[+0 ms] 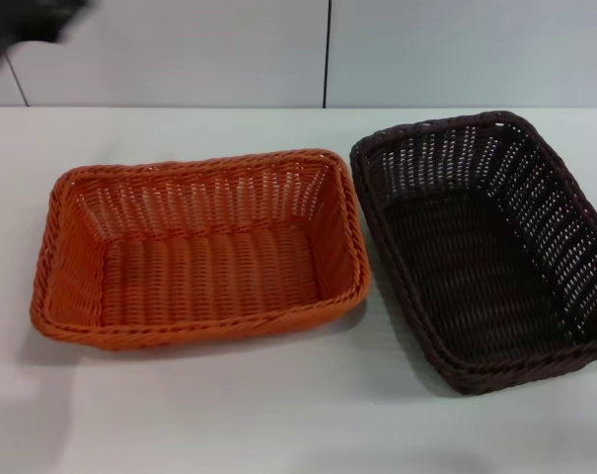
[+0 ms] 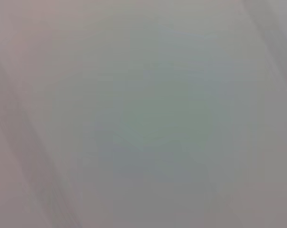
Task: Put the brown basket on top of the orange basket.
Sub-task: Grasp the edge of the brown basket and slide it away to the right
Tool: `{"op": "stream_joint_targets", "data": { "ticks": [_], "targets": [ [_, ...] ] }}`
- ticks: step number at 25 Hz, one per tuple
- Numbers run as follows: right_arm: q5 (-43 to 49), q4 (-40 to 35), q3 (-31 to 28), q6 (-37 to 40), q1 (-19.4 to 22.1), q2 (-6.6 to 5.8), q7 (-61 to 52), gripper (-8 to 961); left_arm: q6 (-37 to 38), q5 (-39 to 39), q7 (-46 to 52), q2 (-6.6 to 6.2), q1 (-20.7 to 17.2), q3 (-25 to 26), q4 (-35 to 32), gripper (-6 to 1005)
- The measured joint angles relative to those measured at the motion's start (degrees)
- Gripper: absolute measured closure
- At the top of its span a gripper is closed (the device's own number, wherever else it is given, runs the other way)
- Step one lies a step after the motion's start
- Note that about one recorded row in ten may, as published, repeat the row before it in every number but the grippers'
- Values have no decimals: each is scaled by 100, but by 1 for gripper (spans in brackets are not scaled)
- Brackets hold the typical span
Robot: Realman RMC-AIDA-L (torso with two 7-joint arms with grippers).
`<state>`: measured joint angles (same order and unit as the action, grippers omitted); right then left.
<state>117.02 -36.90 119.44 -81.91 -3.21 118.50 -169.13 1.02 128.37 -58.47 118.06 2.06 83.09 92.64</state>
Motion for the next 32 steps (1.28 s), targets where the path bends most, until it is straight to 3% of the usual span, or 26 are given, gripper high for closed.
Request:
{"op": "stream_joint_targets", "data": {
  "ticks": [1,3,4,5,7,9,11,12,16,18,22,24,27,32],
  "targets": [
    [79,-250,6,134,39,-60,-5,250,1145,47,152,-1,-255,-319,-228,202],
    [339,-869,7,681,152,-248,-11,250,1145,47,152,-1,-255,-319,-228,202],
    [493,-1253,-5,1096,211,-371,-12,250,1986,81,281,-1,-413,-485,-370,202],
    [643,-1584,-18,1519,260,-487,-13,250,3884,115,1371,17,-810,-705,-1193,202],
    [940,-2421,-54,2590,330,-781,-14,250,4156,123,1830,12,-830,-710,-1581,202],
    [1182,-3325,-232,3927,369,-1040,-15,250,4745,125,3148,0,-799,-671,-2794,202],
    [1491,-4165,-668,5493,380,-1173,-15,250,4910,126,3628,0,-729,-636,-3327,202],
    [1704,-4616,-991,6471,351,-1178,-11,250,5079,127,4032,2,-597,-586,-3912,202],
    [2289,-6105,-2279,10047,-176,-967,246,251,5195,123,4400,3,-430,-575,-4524,203],
    [2344,-6597,-2873,11789,-574,-763,710,251,5238,109,4603,9,-259,-572,-4941,203],
    [2300,-7279,-4230,15269,-1395,-171,2041,251,5251,70,4783,23,19,-566,-5419,203],
    [2220,-7451,-4689,16609,-1767,-16,2653,251,5248,69,4898,24,172,-566,-5635,203],
    [2047,-7556,-4994,18107,-2127,-26,3129,250,5248,63,5112,24,302,-563,-5860,203],
    [1714,-7456,-5452,19641,-2380,-92,3768,250,5243,17,5223,39,420,-489,-6046,203]
  ]
}}
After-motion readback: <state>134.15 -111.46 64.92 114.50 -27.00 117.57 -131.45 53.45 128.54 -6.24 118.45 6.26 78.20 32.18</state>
